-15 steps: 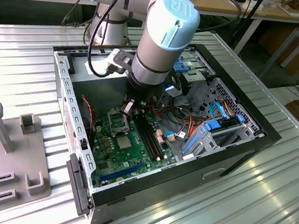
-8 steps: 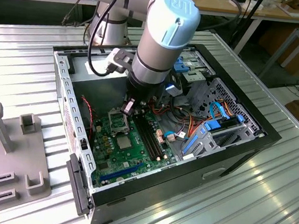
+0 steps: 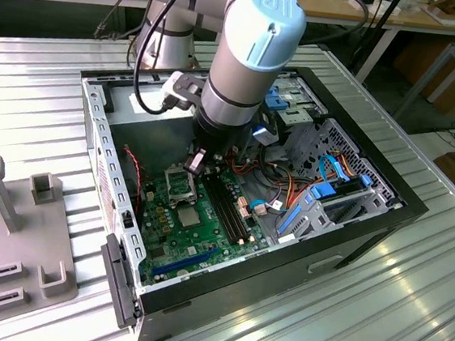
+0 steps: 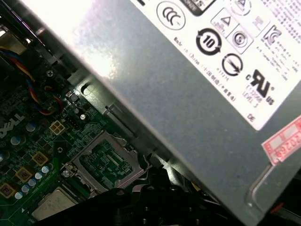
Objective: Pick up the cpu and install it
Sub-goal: 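Close the cpu cover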
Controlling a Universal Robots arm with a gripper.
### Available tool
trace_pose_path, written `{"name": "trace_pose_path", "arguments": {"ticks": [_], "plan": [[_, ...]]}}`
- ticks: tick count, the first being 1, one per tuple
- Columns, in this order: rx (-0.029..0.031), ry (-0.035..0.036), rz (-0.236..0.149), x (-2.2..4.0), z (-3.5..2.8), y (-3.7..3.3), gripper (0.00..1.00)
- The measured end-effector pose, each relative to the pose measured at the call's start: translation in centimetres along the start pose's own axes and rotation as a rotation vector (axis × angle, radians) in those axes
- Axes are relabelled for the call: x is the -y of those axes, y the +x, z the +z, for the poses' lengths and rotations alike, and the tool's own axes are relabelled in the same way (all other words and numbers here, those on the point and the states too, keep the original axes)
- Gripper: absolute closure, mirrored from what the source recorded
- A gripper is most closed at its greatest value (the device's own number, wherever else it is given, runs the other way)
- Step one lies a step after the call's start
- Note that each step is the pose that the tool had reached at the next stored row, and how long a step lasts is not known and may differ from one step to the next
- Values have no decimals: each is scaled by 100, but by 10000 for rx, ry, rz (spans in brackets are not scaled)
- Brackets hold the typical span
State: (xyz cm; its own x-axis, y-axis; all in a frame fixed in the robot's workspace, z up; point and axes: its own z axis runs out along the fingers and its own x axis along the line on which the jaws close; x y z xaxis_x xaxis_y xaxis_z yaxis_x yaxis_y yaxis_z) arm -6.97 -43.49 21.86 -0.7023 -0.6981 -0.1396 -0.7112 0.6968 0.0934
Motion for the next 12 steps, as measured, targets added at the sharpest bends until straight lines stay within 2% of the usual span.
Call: {"name": "trace_pose_path", "arguments": {"ticks": [8, 12], "plan": [[-106, 102, -16, -4, -39, -5, 89], [-158, 149, -26, -9, -82, -10, 89]]}}
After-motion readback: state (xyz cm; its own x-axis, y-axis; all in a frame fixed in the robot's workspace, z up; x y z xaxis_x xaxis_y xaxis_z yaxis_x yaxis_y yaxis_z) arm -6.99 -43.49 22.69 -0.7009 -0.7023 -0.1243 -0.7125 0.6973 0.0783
